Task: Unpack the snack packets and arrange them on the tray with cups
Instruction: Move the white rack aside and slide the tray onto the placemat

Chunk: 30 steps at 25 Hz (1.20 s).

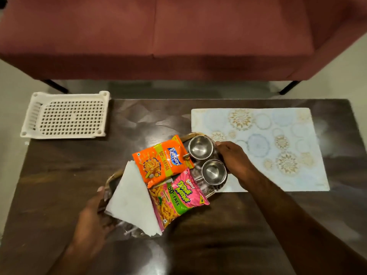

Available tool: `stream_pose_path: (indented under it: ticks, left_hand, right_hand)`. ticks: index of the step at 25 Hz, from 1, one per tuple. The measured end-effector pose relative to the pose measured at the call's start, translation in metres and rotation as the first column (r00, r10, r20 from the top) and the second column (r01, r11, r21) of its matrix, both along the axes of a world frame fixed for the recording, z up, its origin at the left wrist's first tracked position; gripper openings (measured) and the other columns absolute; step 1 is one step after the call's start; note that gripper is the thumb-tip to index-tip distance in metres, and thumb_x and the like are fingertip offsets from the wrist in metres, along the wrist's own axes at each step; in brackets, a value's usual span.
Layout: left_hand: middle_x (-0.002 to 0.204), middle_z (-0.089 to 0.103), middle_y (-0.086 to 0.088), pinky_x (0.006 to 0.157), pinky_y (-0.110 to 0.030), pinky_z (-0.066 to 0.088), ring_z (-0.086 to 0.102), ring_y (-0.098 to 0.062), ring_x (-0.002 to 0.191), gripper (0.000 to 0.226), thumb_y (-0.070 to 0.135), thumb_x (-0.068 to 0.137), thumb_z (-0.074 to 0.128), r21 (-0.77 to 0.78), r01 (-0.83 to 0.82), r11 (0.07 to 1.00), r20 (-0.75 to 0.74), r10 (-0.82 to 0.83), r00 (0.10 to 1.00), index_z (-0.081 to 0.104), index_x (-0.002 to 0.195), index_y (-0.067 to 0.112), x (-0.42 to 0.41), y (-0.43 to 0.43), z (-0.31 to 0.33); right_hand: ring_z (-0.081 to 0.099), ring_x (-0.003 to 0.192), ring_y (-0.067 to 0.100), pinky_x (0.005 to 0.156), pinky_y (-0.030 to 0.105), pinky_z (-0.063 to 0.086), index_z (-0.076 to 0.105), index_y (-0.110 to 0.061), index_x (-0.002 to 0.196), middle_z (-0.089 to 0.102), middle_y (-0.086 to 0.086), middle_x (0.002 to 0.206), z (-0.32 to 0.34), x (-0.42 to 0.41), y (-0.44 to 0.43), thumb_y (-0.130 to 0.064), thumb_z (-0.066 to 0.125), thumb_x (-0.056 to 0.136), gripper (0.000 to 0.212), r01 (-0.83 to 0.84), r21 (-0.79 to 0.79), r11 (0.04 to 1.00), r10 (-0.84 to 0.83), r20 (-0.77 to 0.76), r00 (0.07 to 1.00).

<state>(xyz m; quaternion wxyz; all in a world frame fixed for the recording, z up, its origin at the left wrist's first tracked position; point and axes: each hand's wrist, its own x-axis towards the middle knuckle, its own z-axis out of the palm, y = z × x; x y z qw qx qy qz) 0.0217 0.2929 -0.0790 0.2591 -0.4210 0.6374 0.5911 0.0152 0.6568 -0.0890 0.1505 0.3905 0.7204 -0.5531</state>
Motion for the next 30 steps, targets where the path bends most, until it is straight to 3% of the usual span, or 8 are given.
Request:
stream_pose_path:
  ticks: [3,7,12,14,17,24,26,30]
  left_hand:
    - [0.107,0.073,-0.004,0.072,-0.040,0.051,0.068,-0.030,0.091,0.039,0.050,0.093,0.055,-0.001,0.097,0.995,-0.032,-0.097,0.995,0.070,0.115,0.022,-0.020,0.072,-0.009]
    - [0.086,0.076,0.002,0.069,-0.036,0.051,0.069,-0.025,0.079,0.031,0.051,0.092,0.057,0.003,0.167,0.986,-0.062,-0.166,0.984,0.072,0.098,0.025,-0.043,0.163,-0.026]
    - [0.076,0.078,0.007,0.060,-0.030,0.051,0.073,-0.013,0.063,0.029,0.049,0.095,0.054,0.048,0.275,0.960,-0.107,-0.269,0.957,0.071,0.098,0.026,-0.069,0.247,-0.045]
    - [0.076,0.078,0.006,0.063,-0.033,0.054,0.072,-0.018,0.074,0.029,0.049,0.094,0.054,0.026,0.299,0.954,-0.094,-0.295,0.951,0.070,0.100,0.026,-0.077,0.270,-0.050]
    - [0.103,0.074,-0.004,0.083,-0.046,0.057,0.068,-0.028,0.095,0.039,0.052,0.094,0.053,-0.002,0.337,0.942,-0.065,-0.336,0.940,0.068,0.118,0.025,-0.088,0.295,-0.057]
    - [0.117,0.070,-0.004,0.082,-0.041,0.056,0.066,-0.026,0.101,0.039,0.050,0.095,0.053,-0.085,0.322,0.943,-0.042,-0.327,0.944,0.066,0.123,0.026,-0.098,0.324,-0.069]
    - [0.126,0.067,-0.003,0.096,-0.047,0.053,0.063,-0.027,0.112,0.040,0.049,0.096,0.052,-0.121,0.329,0.937,-0.050,-0.336,0.940,0.065,0.124,0.024,-0.098,0.327,-0.071]
    - [0.121,0.068,0.000,0.101,-0.050,0.049,0.063,-0.024,0.110,0.025,0.048,0.096,0.052,-0.146,0.325,0.934,-0.075,-0.339,0.938,0.067,0.098,0.028,-0.097,0.327,-0.073]
  right_hand:
    - [0.070,0.093,0.023,0.099,0.053,0.056,0.069,-0.027,0.081,0.073,-0.003,0.092,0.002,0.019,0.069,-0.040,0.054,0.105,0.031,0.094,0.015,0.995,-0.094,-0.018,0.995]
    - [0.063,0.077,0.019,0.077,0.043,0.055,0.068,-0.024,0.078,0.068,-0.003,0.078,-0.007,0.043,0.151,-0.040,0.054,0.104,0.033,0.227,0.006,0.974,-0.227,-0.011,0.974]
    - [0.065,0.083,0.019,0.073,0.036,0.054,0.068,-0.024,0.086,0.068,-0.001,0.086,-0.026,0.064,0.224,-0.042,0.051,0.105,0.031,0.361,-0.029,0.932,-0.360,0.031,0.933]
    - [0.067,0.090,0.021,0.076,0.038,0.055,0.069,-0.023,0.091,0.070,0.002,0.094,-0.034,0.068,0.244,-0.043,0.052,0.105,0.029,0.381,-0.037,0.924,-0.379,0.053,0.924]
    - [0.067,0.096,0.022,0.076,0.038,0.055,0.069,-0.022,0.098,0.069,0.005,0.102,-0.045,0.071,0.264,-0.044,0.052,0.105,0.029,0.407,-0.046,0.912,-0.403,0.078,0.912]
    - [0.065,0.091,0.021,0.077,0.039,0.057,0.068,-0.020,0.099,0.066,0.002,0.093,-0.063,0.071,0.283,-0.043,0.051,0.104,0.029,0.441,-0.056,0.896,-0.431,0.129,0.893]
    - [0.065,0.087,0.020,0.076,0.039,0.057,0.068,-0.022,0.096,0.065,0.001,0.089,-0.067,0.071,0.285,-0.043,0.051,0.104,0.028,0.437,-0.060,0.898,-0.427,0.126,0.895]
    - [0.062,0.082,0.018,0.080,0.042,0.055,0.068,-0.022,0.092,0.064,0.001,0.086,-0.072,0.071,0.287,-0.040,0.051,0.104,0.028,0.432,-0.054,0.900,-0.425,0.103,0.899]
